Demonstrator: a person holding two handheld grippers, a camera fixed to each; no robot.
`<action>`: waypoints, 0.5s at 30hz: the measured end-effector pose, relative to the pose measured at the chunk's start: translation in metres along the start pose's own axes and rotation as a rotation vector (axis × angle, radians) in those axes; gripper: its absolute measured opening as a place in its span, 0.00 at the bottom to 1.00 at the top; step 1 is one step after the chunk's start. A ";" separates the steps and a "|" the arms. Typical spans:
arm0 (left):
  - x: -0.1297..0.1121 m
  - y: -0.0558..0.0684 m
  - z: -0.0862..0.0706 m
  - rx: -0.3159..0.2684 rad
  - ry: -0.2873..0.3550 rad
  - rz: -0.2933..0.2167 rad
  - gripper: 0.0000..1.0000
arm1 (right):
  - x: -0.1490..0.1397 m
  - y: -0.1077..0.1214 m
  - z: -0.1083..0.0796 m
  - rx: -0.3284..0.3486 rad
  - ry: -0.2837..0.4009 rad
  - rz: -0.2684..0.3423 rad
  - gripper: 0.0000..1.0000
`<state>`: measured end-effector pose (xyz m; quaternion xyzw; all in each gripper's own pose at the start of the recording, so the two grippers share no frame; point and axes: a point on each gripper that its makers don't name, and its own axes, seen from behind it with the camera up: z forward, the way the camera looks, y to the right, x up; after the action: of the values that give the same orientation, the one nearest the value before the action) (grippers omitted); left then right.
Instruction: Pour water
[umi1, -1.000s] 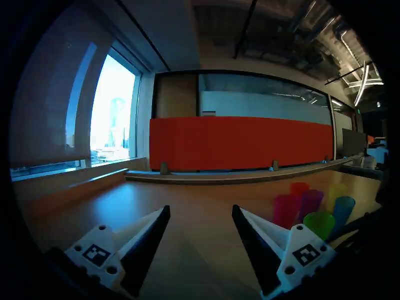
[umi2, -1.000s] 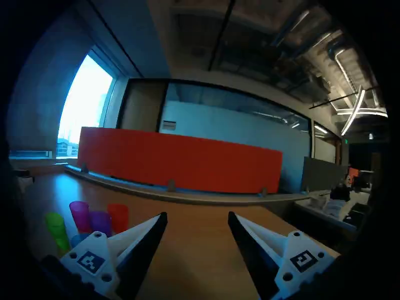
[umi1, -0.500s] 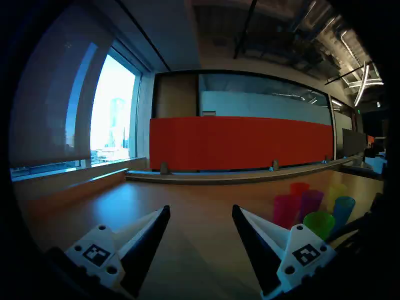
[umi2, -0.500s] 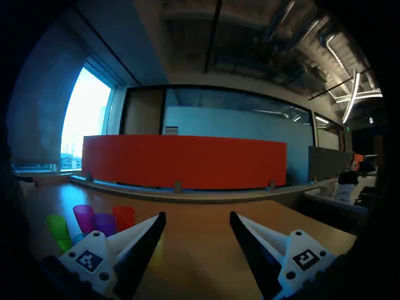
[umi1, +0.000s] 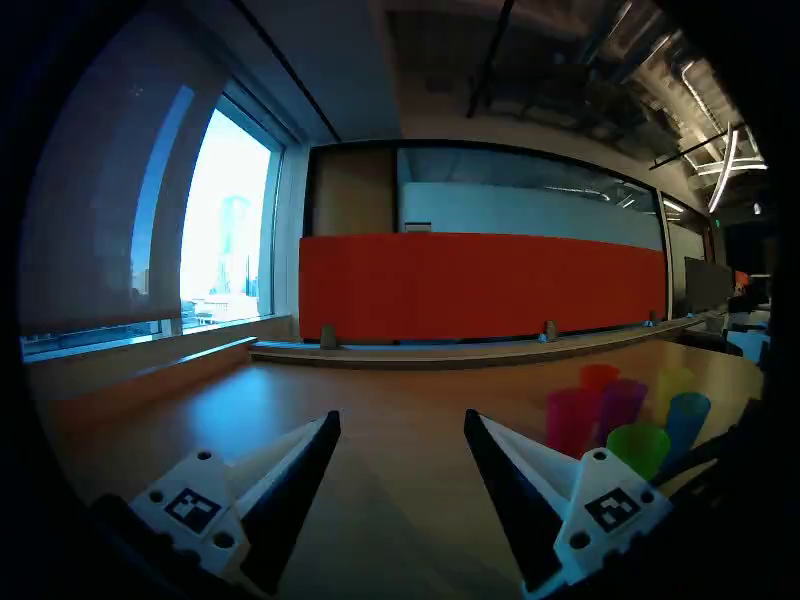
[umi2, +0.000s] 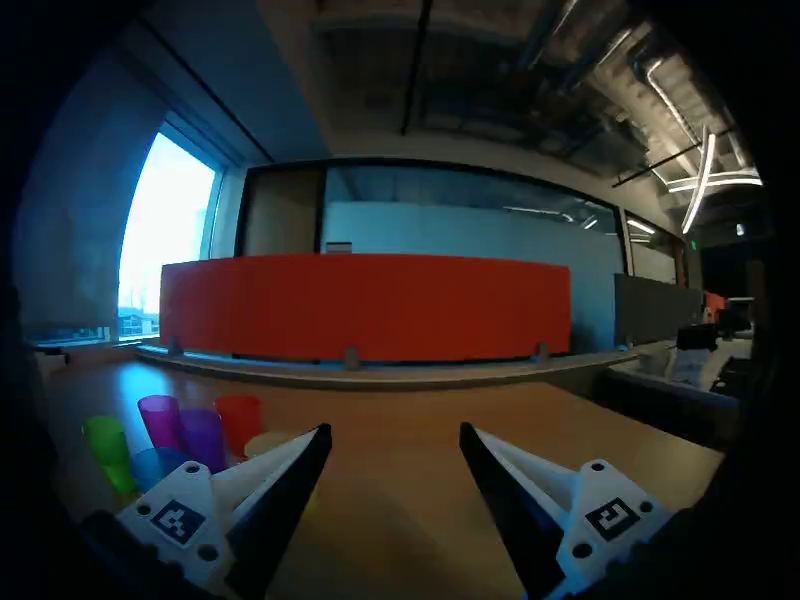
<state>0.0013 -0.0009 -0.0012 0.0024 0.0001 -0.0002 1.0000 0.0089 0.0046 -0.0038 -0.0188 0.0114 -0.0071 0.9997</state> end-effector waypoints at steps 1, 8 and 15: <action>0.000 0.000 0.000 0.000 0.000 0.000 0.92 | -0.001 0.001 0.000 -0.001 -0.003 0.003 0.99; 0.000 0.000 0.000 0.000 0.000 0.000 0.92 | -0.005 0.002 0.003 0.008 -0.022 0.014 0.99; 0.000 0.000 0.000 0.000 0.000 0.000 0.92 | -0.007 -0.001 0.005 0.021 -0.023 0.013 0.99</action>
<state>0.0011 -0.0008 -0.0011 0.0024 0.0001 -0.0001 1.0000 0.0016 0.0034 0.0011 -0.0083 0.0001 -0.0003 1.0000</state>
